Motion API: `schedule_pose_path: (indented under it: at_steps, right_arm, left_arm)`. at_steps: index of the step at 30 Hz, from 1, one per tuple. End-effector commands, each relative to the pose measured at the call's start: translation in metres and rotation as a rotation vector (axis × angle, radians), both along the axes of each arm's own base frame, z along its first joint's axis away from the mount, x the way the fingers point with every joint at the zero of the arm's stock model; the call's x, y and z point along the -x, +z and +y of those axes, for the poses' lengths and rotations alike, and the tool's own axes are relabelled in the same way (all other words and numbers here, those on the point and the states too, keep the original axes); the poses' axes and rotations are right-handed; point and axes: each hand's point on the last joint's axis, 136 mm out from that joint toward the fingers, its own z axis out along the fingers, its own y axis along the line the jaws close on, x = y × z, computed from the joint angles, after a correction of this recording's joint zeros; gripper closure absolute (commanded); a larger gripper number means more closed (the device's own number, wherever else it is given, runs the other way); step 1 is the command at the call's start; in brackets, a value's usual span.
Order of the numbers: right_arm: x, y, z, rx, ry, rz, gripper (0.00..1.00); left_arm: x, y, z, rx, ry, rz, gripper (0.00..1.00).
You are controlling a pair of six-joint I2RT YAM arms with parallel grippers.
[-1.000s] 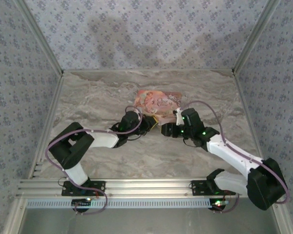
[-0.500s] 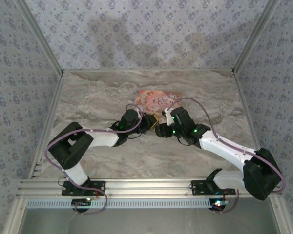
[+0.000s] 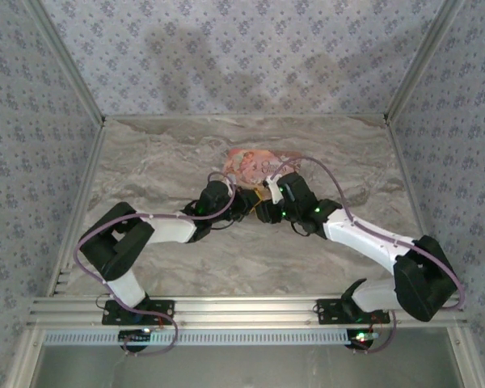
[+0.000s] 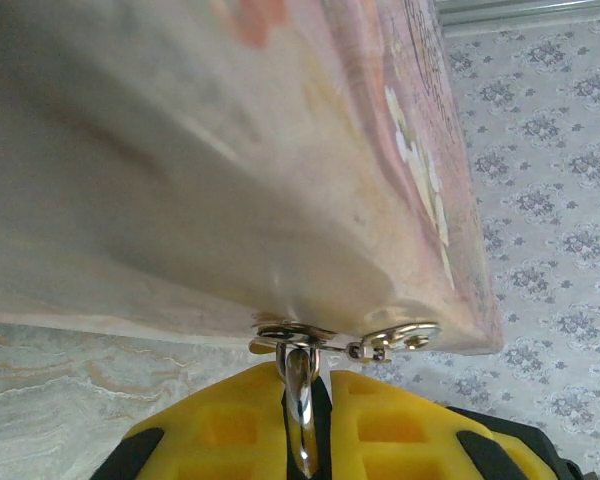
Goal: Unlock the padlock with the key
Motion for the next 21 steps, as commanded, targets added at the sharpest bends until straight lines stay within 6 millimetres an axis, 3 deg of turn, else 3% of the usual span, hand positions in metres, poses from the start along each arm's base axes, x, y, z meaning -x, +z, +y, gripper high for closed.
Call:
schedule_pose_path:
  at_steps: [1,15,17,21]
  right_arm:
    - [-0.0045,0.0078,0.0037,0.026,0.015,-0.026,0.57]
    - [-0.0109,0.0037,0.0061,0.061,0.016,-0.048,0.62]
    - [-0.0116,0.0044,0.0073,0.066,0.021,-0.052,0.68]
    - [-0.0097,-0.0004,0.0105,0.072,0.045,-0.029,0.99]
  left_arm:
    - [-0.0033,0.0508,-0.0088,0.109,-0.028,-0.074,0.99]
    - [-0.0041,0.0537,-0.0112,0.12,-0.036,-0.075,0.99]
    - [-0.0036,0.0528,-0.0111,0.118,-0.037,-0.074,0.99]
    - [-0.0028,0.05,-0.0104,0.115,-0.037,-0.07,0.99]
